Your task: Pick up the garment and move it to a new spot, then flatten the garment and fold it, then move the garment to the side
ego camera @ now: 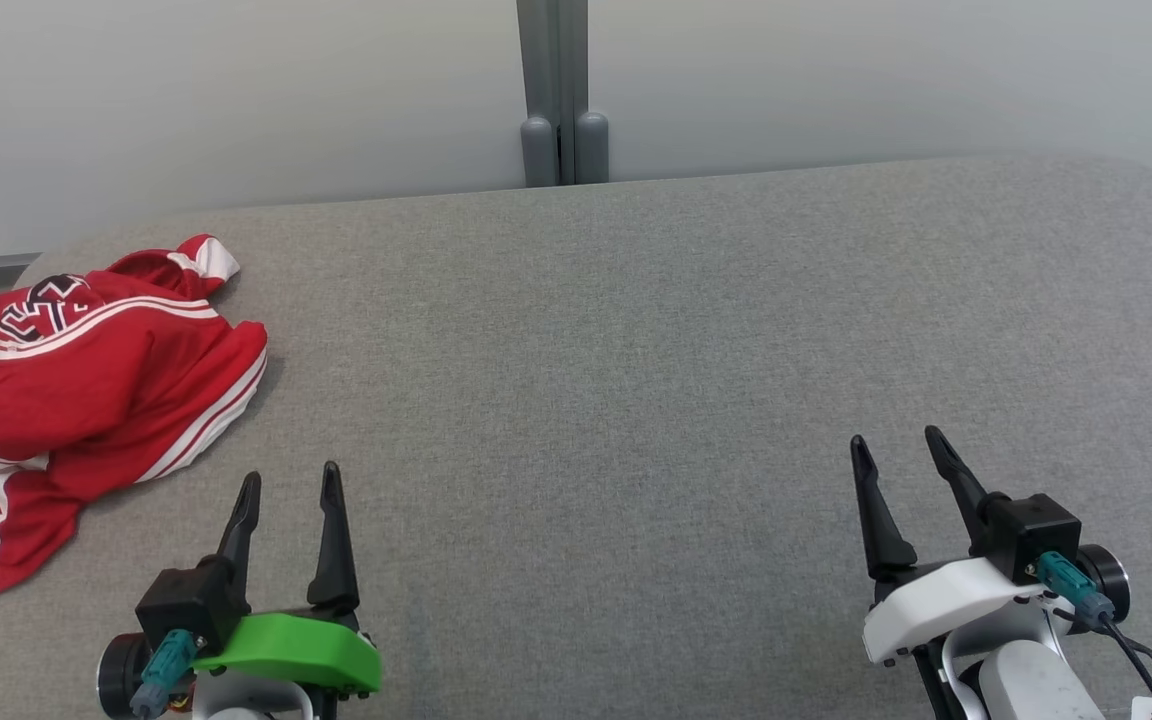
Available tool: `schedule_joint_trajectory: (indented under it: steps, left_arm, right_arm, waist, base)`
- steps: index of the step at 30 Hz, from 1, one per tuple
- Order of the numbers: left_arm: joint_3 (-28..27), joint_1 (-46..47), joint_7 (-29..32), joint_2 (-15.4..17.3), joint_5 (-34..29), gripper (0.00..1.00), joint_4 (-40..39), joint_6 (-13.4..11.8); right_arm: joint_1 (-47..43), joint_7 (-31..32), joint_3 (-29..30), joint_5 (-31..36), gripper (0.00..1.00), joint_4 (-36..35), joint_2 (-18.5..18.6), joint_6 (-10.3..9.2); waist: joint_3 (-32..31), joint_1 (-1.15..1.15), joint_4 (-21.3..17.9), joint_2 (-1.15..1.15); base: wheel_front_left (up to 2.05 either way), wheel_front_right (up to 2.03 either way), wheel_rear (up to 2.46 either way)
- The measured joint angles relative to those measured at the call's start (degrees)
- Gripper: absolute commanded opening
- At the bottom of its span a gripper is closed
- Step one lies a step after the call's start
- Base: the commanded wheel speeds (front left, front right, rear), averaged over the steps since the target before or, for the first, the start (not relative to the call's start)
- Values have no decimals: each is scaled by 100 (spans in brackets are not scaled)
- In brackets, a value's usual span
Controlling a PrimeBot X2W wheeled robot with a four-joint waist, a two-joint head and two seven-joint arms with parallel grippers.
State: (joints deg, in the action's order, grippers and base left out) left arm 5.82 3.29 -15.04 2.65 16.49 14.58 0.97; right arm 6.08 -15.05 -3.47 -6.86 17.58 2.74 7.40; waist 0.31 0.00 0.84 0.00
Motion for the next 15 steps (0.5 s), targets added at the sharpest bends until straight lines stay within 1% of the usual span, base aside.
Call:
schedule_joint_trajectory:
  steps: [15]
  left_arm:
    - [-8,2,0,1,3,100,33,10]
  right_arm:
    - [-4,0,12,-26,100,-19,1,1]
  waist:
    - [-10,0,30,0]
  base:
    - [0,0,0]
